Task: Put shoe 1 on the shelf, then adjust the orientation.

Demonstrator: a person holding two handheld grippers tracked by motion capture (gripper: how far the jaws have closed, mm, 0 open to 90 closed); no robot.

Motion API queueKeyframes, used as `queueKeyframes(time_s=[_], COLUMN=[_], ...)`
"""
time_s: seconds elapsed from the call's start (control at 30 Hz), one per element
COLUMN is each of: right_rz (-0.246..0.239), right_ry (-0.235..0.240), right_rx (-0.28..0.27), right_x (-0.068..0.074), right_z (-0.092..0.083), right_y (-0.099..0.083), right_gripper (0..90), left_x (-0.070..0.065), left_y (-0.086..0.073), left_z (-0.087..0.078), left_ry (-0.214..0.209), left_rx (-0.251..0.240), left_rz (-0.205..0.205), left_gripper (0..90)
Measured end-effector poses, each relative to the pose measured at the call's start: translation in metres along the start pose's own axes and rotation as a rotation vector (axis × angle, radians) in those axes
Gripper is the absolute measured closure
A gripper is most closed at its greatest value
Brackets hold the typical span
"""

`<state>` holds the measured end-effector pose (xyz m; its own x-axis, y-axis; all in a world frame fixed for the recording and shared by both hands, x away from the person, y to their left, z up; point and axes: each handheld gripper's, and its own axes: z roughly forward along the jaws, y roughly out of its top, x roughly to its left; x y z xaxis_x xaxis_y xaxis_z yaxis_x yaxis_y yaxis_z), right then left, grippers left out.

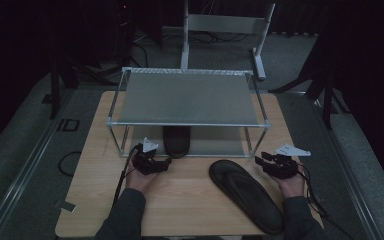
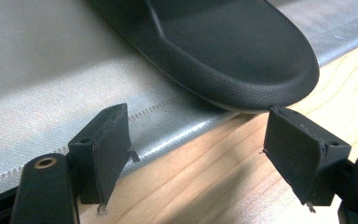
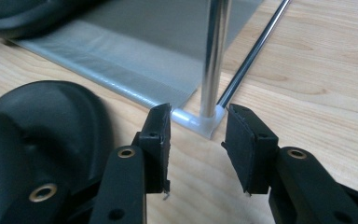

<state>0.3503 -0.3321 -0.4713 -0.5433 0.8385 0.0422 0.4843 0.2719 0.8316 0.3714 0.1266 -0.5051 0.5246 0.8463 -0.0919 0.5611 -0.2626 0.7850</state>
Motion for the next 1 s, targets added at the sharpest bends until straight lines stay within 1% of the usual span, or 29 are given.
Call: queueKeyframes(time_s=[0.17,0.23,0.3,0.33,0.4,0.5,0.57,0.63,0.73,0.8,0.9,1.0], right_rz=[-0.015,-0.017,-0.035,-0.035,-0.044,-0.047,-0.054,-0.044,-0.049,-0.058,-0.075,-0.085], right_ry=[0.015,0.032,0.041,0.041,0.055,0.073,0.069,0.082,0.089,0.106,0.117,0.133], right_rx=[-0.010,-0.017,-0.014,-0.014,-0.018,-0.023,-0.029,-0.039,-0.048,-0.045,-0.027,-0.005], right_x=[0.012,0.019,0.026,0.026,0.035,0.044,0.047,0.050,0.054,0.059,0.062,0.061], right_z=[-0.014,-0.020,-0.023,-0.023,-0.028,-0.033,-0.036,-0.039,-0.044,-0.048,-0.046,-0.038], right_y=[-0.005,-0.007,-0.009,-0.009,-0.012,-0.015,-0.016,-0.017,-0.018,-0.020,-0.022,-0.022], right_gripper=[56.5,56.3,55.9,55.9,55.3,54.5,54.6,53.1,52.3,51.0,49.5,48.9], left_x=[0.001,0.001,0.001,0.001,0.001,0.000,0.000,0.001,0.000,0.000,0.000,0.000], left_y=[0.000,0.000,0.000,0.000,0.000,0.000,0.000,0.000,0.000,0.000,0.000,0.000], left_z=[0.000,0.000,0.000,0.000,0.000,0.000,0.000,0.000,0.000,0.000,0.000,0.000], left_ry=[-0.007,-0.007,-0.007,-0.007,-0.006,-0.005,-0.004,-0.005,-0.004,-0.003,-0.004,-0.004], left_rx=[0.001,0.000,0.000,0.000,0.000,0.000,0.000,0.000,0.000,0.000,0.000,0.000], left_rz=[-0.002,-0.003,-0.002,-0.002,-0.001,0.000,-0.001,-0.001,0.000,0.000,-0.001,-0.002], left_gripper=[23.3,23.3,23.2,23.3,23.3,23.3,23.3,23.3,23.4,23.3,23.3,23.4])
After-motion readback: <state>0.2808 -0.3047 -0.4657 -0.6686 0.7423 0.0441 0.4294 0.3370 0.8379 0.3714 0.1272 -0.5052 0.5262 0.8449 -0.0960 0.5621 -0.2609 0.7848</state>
